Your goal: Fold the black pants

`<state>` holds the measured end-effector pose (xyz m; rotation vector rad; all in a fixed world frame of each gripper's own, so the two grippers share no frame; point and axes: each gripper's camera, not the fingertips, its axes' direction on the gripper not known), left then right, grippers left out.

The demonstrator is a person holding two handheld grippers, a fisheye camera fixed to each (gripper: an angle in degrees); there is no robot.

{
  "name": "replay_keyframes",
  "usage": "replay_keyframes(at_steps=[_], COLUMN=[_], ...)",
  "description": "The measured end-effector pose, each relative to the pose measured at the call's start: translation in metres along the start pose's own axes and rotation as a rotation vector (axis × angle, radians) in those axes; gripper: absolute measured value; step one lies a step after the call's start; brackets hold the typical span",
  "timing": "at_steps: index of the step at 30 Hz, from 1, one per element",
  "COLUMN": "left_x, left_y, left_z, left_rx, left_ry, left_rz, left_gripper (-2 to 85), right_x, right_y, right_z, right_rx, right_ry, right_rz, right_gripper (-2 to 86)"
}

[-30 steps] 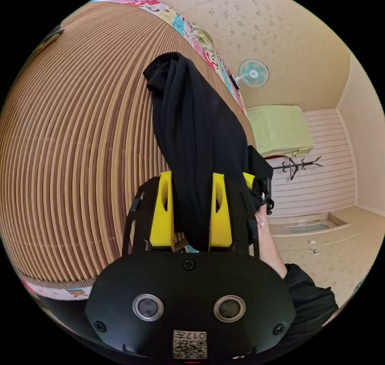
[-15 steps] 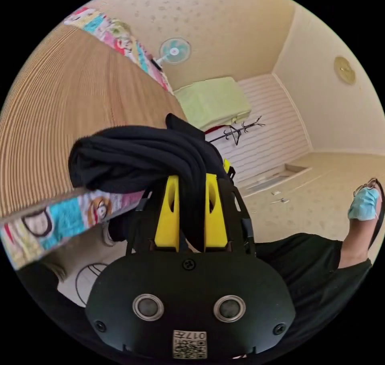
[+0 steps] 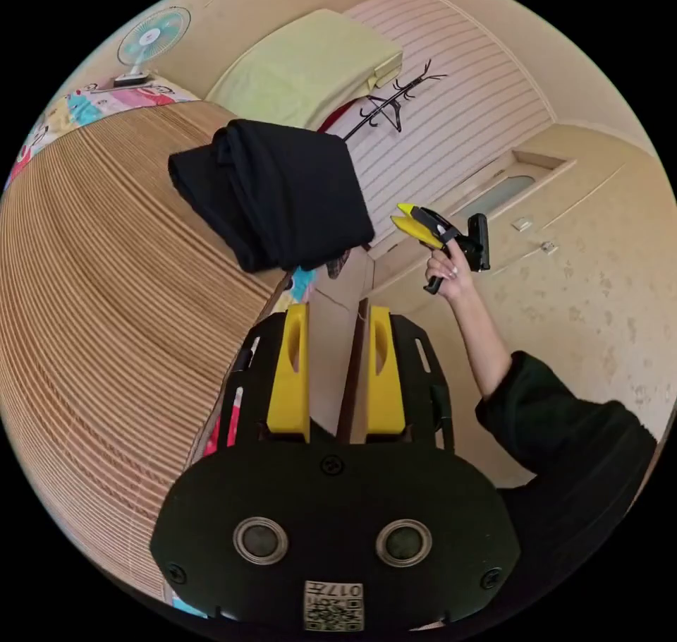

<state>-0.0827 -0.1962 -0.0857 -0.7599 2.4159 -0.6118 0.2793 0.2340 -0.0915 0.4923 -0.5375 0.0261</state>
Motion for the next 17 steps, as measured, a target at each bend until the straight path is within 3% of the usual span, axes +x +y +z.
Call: replay_keyframes(at_steps=[2,7,10,12,14,17], left_x=[-0.008,0.002,0.059,0.109,0.138,0.172], left_y=[0.068,0.234,0.303,0.348,0.385,0.442], left_z=[-0.013,-0.117,-0.186,-0.235,-0.269,-0.303], left_rx=[0.027,0.177,0.229,0.393,0.607,0.889], left_ry=[-0.058,-0.262,-0.633,-0.84,-0.83,-0.834], left_rz=[0.027,-0.147,-0.185,-0.254,-0.303,-0.359], left_gripper=[10.1,8.5,7.6,6.0,4.6,2.1], right_x=[-0.005,-0.057,-0.11,-0.139,-0.185,-0.253], right_y=[0.078,0.215,0.252,0.253,0.24,0.217], right_z=[-0.002,0.016,0.016,0.013,0.014,0.022], right_rx=[-0.004,-0.05,0.027,0.129,0.224,0.173], right_ry=[-0.02,-0.179,-0.228,-0.288,-0.472,-0.608], right_rz=[-0.06,-0.122,-0.229,-0.262,-0.368,-0.496], right_gripper=[5.6,1.5,0.7,0.5,0.4,0.3])
